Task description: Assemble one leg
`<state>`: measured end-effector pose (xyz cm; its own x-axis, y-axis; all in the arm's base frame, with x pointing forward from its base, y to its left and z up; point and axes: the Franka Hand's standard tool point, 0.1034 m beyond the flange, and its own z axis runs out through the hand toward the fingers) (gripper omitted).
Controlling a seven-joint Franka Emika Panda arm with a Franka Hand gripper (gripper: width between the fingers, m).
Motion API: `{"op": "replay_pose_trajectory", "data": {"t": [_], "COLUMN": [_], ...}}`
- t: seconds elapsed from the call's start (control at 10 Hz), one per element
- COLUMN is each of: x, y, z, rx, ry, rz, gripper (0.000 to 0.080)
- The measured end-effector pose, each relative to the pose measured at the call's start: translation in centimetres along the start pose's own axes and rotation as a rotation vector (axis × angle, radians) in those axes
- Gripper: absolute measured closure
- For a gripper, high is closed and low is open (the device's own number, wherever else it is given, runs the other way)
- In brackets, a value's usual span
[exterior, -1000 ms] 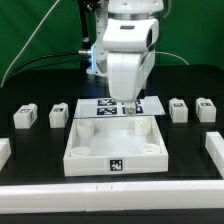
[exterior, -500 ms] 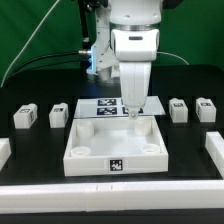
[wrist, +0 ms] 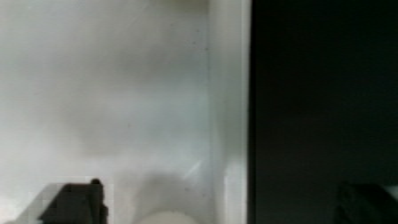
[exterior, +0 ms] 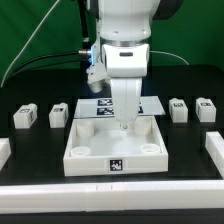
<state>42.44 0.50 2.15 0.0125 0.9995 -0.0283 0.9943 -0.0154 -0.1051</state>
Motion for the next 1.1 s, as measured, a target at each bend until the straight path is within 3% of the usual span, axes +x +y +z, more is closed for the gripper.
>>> {"op": "replay_pose_trajectory", "data": {"t": [0.5, 0.7, 0.8, 0.9, 1.0, 1.1], "x": [0.2, 0.2, 0.2, 0.2, 0.2, 0.2], "y": [-0.5, -0.5, -0.5, -0.5, -0.2, -0.2], "z": [1.4, 1.4, 1.4, 1.4, 1.2, 1.2], "rx": [0.028, 0.028, 0.028, 0.027, 0.016, 0.015], "ry": [0.003, 0.003, 0.003, 0.003, 0.005, 0.005], "rz": [0.018, 0.019, 0.019, 0.019, 0.019, 0.02], "gripper": [0.0161, 0.0514, 0.0651, 0.0651, 0.0728, 0.0728]}}
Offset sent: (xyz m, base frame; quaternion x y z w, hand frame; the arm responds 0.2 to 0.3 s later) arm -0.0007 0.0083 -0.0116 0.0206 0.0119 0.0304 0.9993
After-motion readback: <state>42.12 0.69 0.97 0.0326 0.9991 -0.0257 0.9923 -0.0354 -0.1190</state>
